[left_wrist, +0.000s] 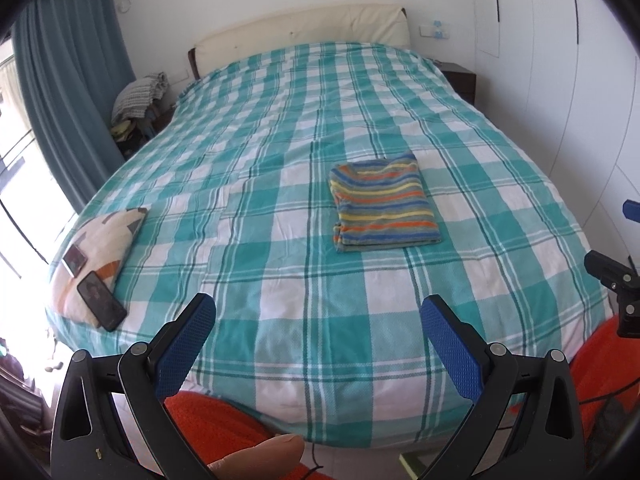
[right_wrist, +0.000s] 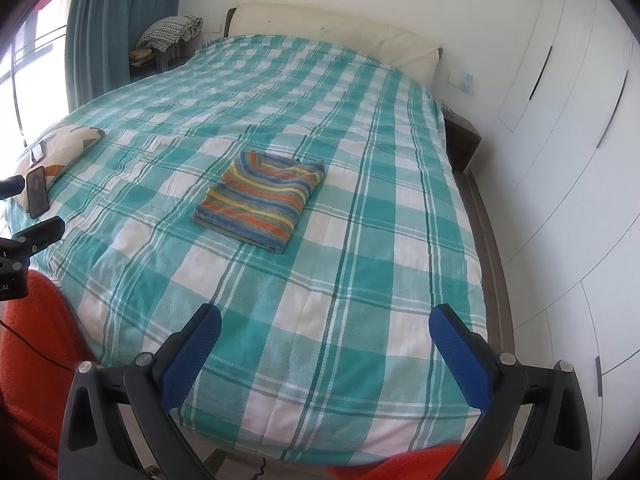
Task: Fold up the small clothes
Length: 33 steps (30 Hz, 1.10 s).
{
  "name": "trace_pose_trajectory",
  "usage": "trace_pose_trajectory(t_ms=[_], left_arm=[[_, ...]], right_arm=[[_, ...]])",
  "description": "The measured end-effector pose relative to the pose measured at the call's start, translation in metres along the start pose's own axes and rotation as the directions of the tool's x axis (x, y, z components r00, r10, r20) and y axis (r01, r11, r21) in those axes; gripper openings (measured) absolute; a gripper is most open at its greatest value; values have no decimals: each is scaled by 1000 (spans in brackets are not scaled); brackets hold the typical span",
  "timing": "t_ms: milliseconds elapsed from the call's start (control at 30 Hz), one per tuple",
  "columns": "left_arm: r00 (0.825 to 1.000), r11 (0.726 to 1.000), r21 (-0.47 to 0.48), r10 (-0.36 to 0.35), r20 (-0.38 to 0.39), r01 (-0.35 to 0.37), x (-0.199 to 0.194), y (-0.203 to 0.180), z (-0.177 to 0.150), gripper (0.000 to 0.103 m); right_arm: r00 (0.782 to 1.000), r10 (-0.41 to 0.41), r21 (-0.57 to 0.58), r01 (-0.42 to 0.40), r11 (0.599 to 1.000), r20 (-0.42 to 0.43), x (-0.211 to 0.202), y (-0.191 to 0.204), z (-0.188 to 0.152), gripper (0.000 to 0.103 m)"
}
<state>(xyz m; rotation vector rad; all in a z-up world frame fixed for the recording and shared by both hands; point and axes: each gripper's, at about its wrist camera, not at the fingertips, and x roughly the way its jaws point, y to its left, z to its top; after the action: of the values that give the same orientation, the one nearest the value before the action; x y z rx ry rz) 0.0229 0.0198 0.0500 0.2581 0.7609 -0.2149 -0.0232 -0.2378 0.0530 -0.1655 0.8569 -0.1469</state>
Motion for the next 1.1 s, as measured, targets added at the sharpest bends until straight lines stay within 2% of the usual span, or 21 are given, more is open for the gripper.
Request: trace_pose_trajectory(t_ms=[100, 233, 333, 567, 800, 1100], left_arm=[[1000, 999, -51, -12, 18, 13, -18, 4, -1, 103], [1000, 995, -100, -4, 28, 7, -29, 7, -8, 103], [1000, 995, -101, 8, 9, -7, -28, 5, -17, 103], [998, 998, -62, -10, -61, 6, -13, -7, -34, 103], [998, 998, -62, -7, -63, 3, -13, -10, -36, 103], [998, 998, -56, 0, -65, -4, -12, -8, -36, 103]], right_arm=[[996, 86, 34, -86, 996, 3, -15, -9, 6, 102], [992, 125, 66, -126, 990, 26, -41, -9, 8, 102], [988, 150, 73, -153, 985, 43, -60, 2, -1, 102], [991, 131, 92, -131, 987, 7, -54, 19, -20, 102], [997, 82, 75, -82, 994, 0, -48, 19, -22, 102], [996, 85, 85, -84, 993, -15, -40, 17, -24, 102]])
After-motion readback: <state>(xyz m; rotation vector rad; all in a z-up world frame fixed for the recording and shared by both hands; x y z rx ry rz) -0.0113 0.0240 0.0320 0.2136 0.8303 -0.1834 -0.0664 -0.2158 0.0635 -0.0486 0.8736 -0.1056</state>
